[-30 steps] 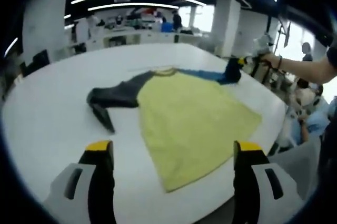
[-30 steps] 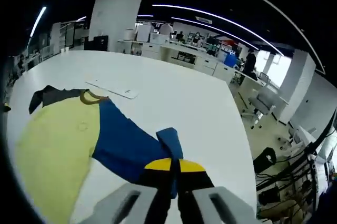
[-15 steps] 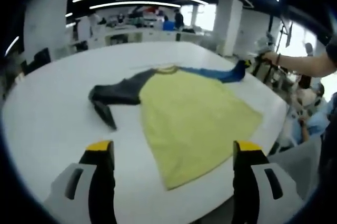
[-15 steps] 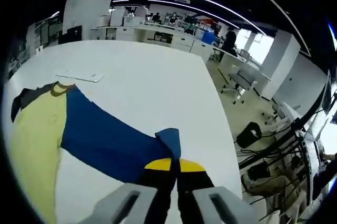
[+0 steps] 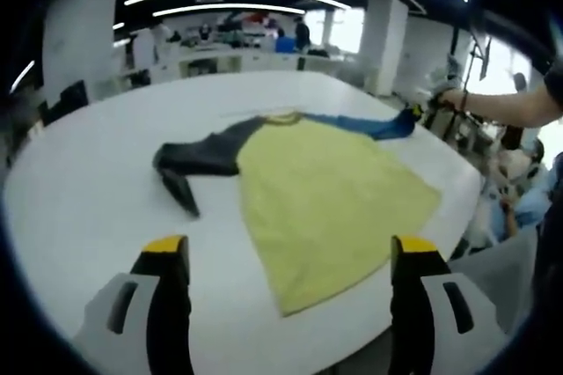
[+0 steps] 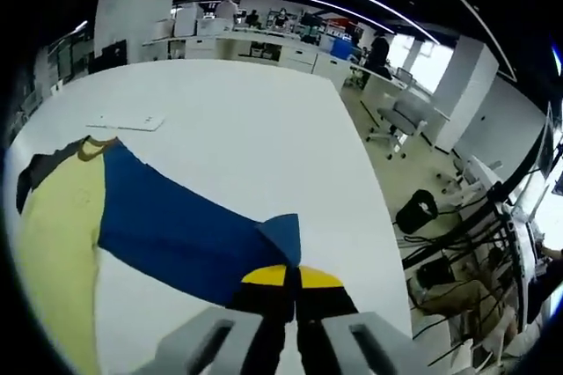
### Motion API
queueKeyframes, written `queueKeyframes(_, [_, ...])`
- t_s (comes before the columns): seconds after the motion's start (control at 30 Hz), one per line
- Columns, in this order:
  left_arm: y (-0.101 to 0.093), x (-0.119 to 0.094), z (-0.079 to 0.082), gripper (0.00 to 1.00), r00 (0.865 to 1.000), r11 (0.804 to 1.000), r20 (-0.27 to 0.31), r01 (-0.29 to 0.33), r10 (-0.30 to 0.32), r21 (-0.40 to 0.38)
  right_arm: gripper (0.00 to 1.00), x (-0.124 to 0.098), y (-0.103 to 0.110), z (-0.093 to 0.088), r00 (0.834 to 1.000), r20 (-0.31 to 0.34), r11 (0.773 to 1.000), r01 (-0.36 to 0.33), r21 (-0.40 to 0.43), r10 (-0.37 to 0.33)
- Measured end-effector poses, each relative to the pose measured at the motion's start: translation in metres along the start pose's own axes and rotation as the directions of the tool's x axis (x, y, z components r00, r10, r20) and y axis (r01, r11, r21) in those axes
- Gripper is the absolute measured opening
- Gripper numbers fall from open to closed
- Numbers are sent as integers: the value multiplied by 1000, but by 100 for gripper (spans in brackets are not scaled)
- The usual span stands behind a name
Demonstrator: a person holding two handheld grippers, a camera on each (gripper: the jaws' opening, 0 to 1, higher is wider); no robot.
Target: Fold the garment on the visible template until the final outline fits inside the template.
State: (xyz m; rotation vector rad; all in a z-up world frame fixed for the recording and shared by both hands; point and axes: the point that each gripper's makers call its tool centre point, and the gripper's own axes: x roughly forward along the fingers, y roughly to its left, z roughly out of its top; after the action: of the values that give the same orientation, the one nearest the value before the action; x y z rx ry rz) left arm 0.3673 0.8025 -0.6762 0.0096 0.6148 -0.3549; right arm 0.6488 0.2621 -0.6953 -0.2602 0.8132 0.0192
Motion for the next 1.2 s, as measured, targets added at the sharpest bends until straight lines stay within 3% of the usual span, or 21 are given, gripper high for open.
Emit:
queueKeyframes(0.17, [0, -2, 3, 92, 1000, 1000, -3, -1, 1, 7, 0, -2, 17, 14, 998, 24, 998, -53, 44, 52])
queueKeyframes(0.33, [-5, -3, 8, 92, 1000, 1000, 8, -3, 3, 6, 0, -10, 40, 25, 995, 43, 996, -92, 21, 91])
queueKeyframes(0.47, [-9, -4, 5, 92, 1000, 1000, -15, 4, -4, 0, 0, -3, 51, 38, 991, 52, 992, -125, 25, 124])
queueKeyframes(0.6, [-13, -6, 8, 93, 1000, 1000, -13, 9, -8, 8, 0, -16, 74, 43, 987, 58, 989, -148, 11, 147])
queueKeyframes(0.8, [-11, -9, 11, 93, 1000, 1000, 2, 13, -13, 7, 0, -4, 90, 60, 980, 64, 982, -188, 11, 187])
queueKeyframes(1.2, [-3, -11, 9, 94, 1000, 1000, 7, 11, -11, 2, 0, -24, 157, 73, 955, 90, 959, -283, 4, 281])
